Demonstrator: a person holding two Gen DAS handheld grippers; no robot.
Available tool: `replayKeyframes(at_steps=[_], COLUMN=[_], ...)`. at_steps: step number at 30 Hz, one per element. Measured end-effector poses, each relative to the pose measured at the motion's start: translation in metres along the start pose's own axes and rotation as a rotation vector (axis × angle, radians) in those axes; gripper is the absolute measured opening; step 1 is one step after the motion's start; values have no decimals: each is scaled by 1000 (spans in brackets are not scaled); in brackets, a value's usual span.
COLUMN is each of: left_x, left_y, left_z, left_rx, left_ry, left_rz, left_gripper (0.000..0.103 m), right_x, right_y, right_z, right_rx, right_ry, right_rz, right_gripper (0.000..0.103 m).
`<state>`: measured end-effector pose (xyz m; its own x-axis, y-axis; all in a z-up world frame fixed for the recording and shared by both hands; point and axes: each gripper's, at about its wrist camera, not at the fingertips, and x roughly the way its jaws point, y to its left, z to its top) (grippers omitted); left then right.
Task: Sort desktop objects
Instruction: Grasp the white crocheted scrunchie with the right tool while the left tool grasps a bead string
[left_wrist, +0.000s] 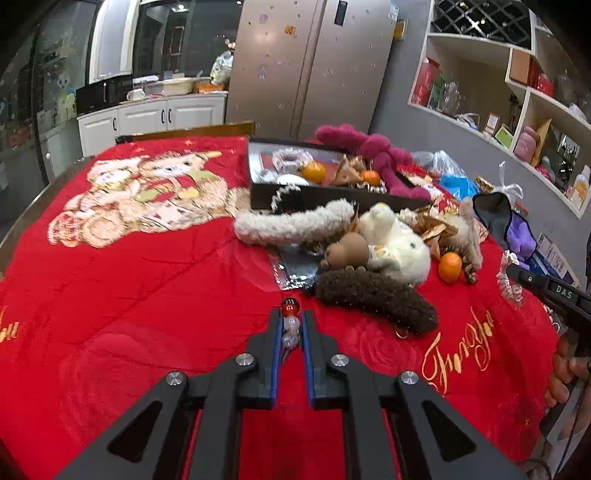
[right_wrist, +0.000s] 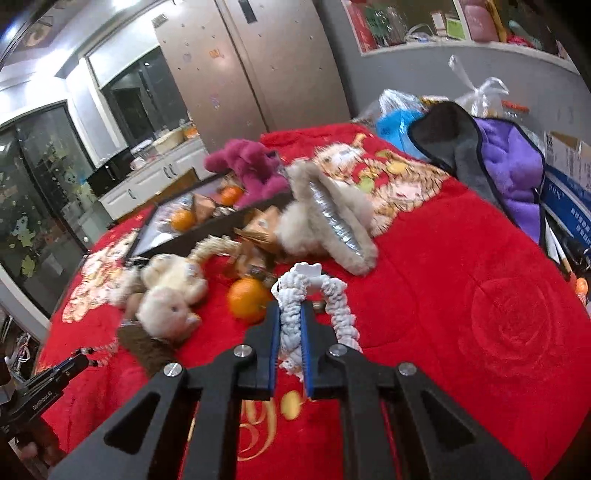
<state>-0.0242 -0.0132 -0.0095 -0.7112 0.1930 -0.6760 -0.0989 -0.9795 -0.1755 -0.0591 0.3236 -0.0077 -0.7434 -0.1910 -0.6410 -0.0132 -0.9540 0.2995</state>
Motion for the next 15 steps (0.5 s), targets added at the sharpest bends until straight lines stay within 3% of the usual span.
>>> replayKeyframes(at_steps=[15], left_x=[-52], left_y=[-3], left_z=[8], left_rx=[12], left_ry=[-78], left_rz=[-21], left_gripper=[10], right_x=[-29], right_y=[83], right_z=[-13], right_rx=[-111], right_ry=[15], right_rz=[211], right_gripper=[11])
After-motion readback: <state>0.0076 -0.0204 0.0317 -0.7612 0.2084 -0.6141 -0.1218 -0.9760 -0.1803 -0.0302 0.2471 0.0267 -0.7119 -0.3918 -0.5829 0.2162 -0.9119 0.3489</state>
